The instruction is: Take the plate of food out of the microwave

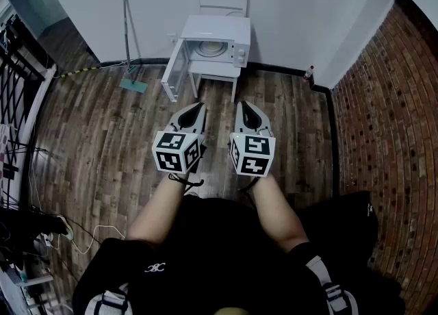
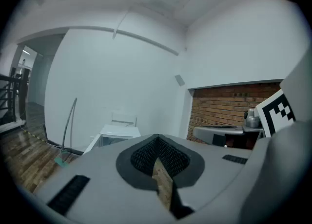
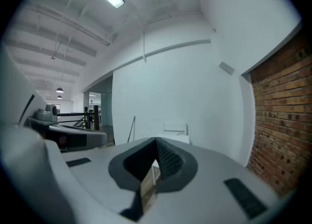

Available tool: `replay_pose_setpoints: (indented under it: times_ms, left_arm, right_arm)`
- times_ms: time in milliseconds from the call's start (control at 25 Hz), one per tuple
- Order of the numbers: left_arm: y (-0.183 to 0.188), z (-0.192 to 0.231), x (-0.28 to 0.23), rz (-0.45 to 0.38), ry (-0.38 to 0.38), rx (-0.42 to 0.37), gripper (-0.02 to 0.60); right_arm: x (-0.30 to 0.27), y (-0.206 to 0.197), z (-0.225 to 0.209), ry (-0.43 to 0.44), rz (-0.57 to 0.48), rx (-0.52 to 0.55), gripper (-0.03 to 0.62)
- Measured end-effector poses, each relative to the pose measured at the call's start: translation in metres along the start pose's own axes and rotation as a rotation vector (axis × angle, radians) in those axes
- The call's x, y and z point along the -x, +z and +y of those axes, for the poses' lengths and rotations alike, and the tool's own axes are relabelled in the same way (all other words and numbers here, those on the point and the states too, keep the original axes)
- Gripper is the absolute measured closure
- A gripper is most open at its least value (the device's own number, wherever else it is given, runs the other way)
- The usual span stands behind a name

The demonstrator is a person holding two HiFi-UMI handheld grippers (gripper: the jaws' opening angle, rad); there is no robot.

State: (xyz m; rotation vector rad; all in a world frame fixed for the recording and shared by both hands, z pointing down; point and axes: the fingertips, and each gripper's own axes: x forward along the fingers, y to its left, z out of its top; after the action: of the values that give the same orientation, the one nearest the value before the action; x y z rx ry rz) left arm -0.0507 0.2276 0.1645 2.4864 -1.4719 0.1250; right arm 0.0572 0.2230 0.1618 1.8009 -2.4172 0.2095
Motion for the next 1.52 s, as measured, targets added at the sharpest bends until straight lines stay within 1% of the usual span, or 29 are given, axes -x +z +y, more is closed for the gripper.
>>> replay_pose_setpoints:
  times_ms: [440,560,760,1040,1280,1520]
  left_arm:
    - [-0.006,0.004,-0.008,0.018,-0.016,0.006,0.587]
    - [-0.009,0.005,-0.011,0.028,-0.013,0.010,0.586]
    - [-0.012,0.005,-0.019,0.035,-0.011,0.039,0.587]
    - [-0.020,0.005,-0.032,0.062,-0.009,0.028,0.586]
    - [-0.017,0.014,-0.058,0.062,-0.023,0.024,0.586]
    - [-0.013,0.033,-0.100,0.052,-0.050,0.030,0.586]
  right_arm:
    - [-0.007,-0.010,0.008,0.024,0.008,-0.033,0.582]
    - [-0.009,-0.015,0.011,0.038,0.024,-0.022,0.582]
    - [-0.014,-0.022,0.011,0.058,0.049,-0.007,0.582]
    - [-0.025,-0.027,0.001,0.061,0.064,-0.009,0.582]
    - [-0.048,-0.029,-0.015,0.037,0.067,-0.004,0.582]
    - [-0.084,-0.030,-0.030,0.015,0.070,0.017,0.582]
